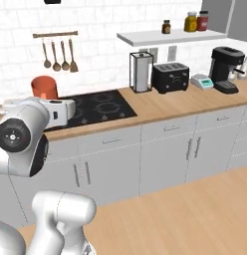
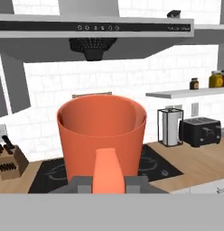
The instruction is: Gather all objects into one cabinet and sort the glasses and bowls to opposite sides.
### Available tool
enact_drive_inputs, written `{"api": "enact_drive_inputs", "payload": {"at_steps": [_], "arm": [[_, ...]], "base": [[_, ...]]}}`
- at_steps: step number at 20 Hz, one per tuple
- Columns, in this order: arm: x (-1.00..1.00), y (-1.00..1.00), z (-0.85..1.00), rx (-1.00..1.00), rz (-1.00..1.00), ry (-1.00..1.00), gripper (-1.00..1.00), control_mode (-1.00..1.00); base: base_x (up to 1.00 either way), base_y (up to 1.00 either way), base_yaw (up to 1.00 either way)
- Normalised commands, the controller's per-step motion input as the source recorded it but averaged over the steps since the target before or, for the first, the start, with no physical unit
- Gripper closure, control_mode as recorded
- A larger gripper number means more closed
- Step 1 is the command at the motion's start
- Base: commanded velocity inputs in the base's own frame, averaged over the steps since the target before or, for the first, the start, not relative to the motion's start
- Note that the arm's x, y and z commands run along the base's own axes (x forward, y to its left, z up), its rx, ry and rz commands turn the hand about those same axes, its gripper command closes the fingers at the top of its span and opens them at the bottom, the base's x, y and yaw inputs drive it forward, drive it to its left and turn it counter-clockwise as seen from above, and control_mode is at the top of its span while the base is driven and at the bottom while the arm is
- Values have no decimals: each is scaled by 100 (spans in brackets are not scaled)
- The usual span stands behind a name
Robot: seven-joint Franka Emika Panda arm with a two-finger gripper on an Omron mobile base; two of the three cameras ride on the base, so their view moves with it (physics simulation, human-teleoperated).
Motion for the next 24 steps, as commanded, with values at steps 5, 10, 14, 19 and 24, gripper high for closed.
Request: {"api": "enact_drive_inputs", "payload": {"at_steps": [5,10,14,19,24], "arm": [[0,0,0,0,0,0,100,100],[0,0,0,0,0,0,100,100],[0,0,0,0,0,0,100,100],[0,0,0,0,0,0,100,100],[0,0,0,0,0,0,100,100]], "base": [[30,-45,-5],[50,-42,0],[57,-85,0],[65,-84,0],[68,-80,0]]}}
